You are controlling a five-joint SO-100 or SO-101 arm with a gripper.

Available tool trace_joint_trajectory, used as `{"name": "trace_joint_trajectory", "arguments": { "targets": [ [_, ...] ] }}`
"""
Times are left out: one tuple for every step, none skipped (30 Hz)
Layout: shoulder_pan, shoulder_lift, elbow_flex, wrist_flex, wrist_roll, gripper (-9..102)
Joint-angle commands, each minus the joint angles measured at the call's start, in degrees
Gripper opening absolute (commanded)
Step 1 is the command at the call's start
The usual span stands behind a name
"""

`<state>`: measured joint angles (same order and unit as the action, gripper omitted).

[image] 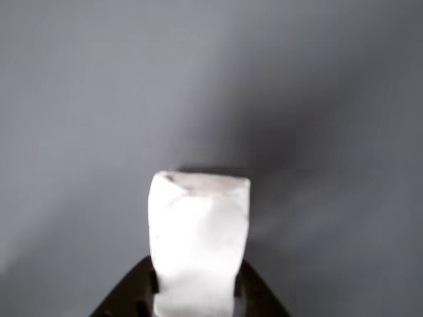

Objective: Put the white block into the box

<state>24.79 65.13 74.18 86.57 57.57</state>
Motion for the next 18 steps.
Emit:
{"name": "trace_joint_trajectory", "arguments": {
  "targets": [
    [1.5, 10.1, 1.8, -0.2, -1.3, -2],
    [1.6, 10.9, 2.5, -0.2, -1.3, -2],
    [1.8, 11.7, 3.0, -0.2, -1.3, -2],
    [1.9, 12.5, 3.3, -0.1, -1.3, -2],
    [2.1, 13.3, 3.7, -0.1, -1.3, -2],
    [2.4, 14.1, 4.0, -0.1, -1.4, -2],
    [2.6, 14.9, 4.1, 0.0, -1.4, -2],
    [3.0, 15.6, 4.3, 0.1, -1.4, -2],
    [3.3, 16.5, 4.5, 0.3, -1.4, -2],
    [3.8, 17.3, 4.8, 0.4, -1.4, -2],
    [4.2, 18.2, 5.3, 0.6, -1.4, -2],
    [4.7, 19.2, 6.0, 0.8, -1.4, -2],
    [5.4, 20.1, 6.8, 1.0, -1.4, -2],
    [6.0, 21.1, 7.5, 1.1, -1.4, -2],
    [6.7, 22.1, 8.3, 1.1, -1.4, -2],
    [7.4, 23.0, 8.9, 1.1, -1.4, -2],
    [8.2, 23.9, 9.4, 1.1, -1.4, -2],
    [9.1, 24.8, 9.8, 1.1, -1.4, -2]
  ]
}}
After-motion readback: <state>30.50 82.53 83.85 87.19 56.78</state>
